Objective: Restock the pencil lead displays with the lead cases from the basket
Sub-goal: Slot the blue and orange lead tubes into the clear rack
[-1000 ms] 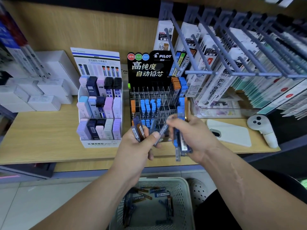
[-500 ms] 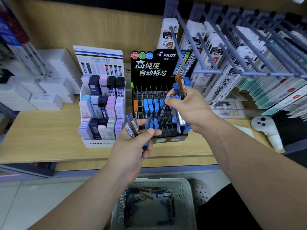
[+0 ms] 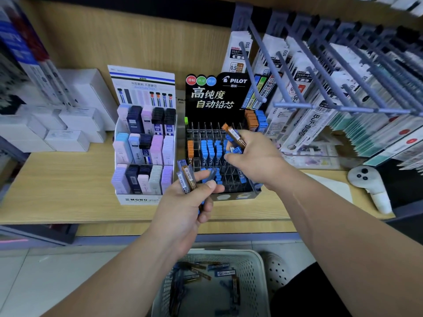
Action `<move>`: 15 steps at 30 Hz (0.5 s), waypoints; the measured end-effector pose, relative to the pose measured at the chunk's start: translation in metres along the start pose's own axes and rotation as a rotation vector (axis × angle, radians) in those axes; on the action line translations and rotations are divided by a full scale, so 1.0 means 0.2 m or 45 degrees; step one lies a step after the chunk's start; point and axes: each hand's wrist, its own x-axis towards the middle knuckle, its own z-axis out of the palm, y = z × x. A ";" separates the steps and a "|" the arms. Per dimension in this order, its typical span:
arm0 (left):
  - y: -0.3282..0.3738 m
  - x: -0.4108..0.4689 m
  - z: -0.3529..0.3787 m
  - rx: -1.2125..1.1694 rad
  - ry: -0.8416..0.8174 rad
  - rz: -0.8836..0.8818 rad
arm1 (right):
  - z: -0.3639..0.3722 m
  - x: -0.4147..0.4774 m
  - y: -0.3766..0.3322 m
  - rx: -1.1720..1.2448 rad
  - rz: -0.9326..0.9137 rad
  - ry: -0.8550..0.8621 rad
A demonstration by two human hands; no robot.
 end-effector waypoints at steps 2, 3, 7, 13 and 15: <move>0.00 0.01 0.00 -0.025 0.008 -0.019 | 0.01 0.00 -0.01 -0.059 -0.007 0.027; 0.00 0.01 0.00 -0.031 0.012 -0.029 | 0.01 0.00 -0.01 -0.084 -0.007 0.034; 0.00 0.01 -0.01 -0.051 0.013 -0.073 | 0.01 -0.02 0.00 -0.033 -0.009 0.042; 0.00 0.01 -0.02 -0.123 -0.001 -0.112 | -0.02 -0.11 0.01 0.503 0.045 0.146; 0.00 0.00 -0.01 -0.099 -0.014 -0.097 | -0.02 -0.15 0.03 0.792 0.139 0.048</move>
